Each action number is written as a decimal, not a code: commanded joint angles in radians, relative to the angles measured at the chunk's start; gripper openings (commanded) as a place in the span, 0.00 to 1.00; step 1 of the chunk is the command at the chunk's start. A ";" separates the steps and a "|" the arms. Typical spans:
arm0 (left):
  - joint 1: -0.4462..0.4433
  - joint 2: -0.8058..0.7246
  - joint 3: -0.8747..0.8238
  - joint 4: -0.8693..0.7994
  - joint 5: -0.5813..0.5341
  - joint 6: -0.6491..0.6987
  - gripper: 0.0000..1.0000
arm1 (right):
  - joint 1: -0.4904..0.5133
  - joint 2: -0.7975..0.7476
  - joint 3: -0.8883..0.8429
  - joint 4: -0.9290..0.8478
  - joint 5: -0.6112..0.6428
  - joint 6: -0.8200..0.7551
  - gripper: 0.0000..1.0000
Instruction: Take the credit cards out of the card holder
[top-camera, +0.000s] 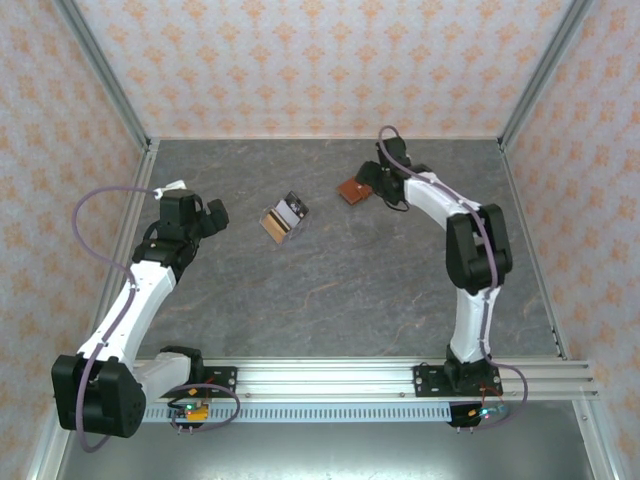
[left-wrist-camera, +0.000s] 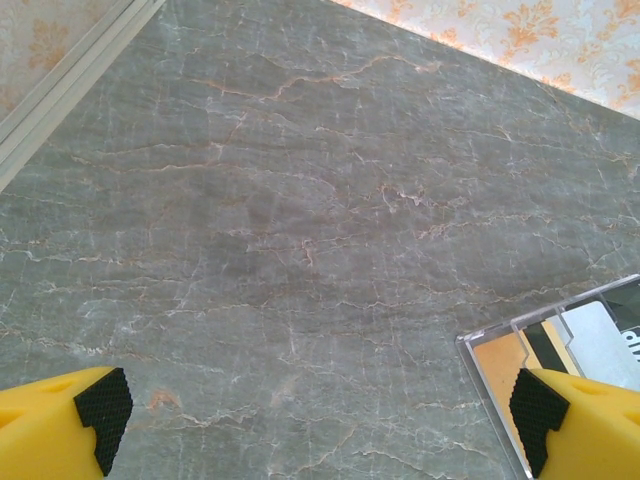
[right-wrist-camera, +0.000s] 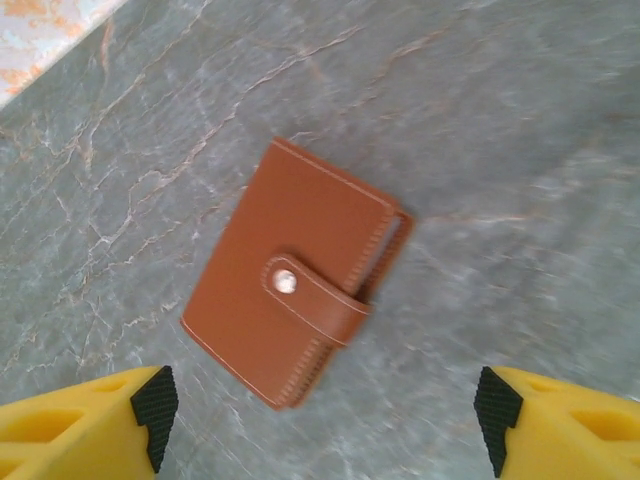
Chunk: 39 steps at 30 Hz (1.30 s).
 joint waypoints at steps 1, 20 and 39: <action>-0.003 -0.019 -0.002 -0.034 -0.006 -0.007 1.00 | 0.011 0.082 0.125 -0.109 0.070 0.017 0.80; -0.004 0.017 0.013 -0.049 0.015 -0.007 1.00 | 0.049 0.416 0.531 -0.486 0.107 -0.240 0.71; -0.080 0.089 0.035 -0.076 0.225 -0.047 1.00 | 0.253 -0.176 -0.443 -0.364 -0.034 -0.304 0.68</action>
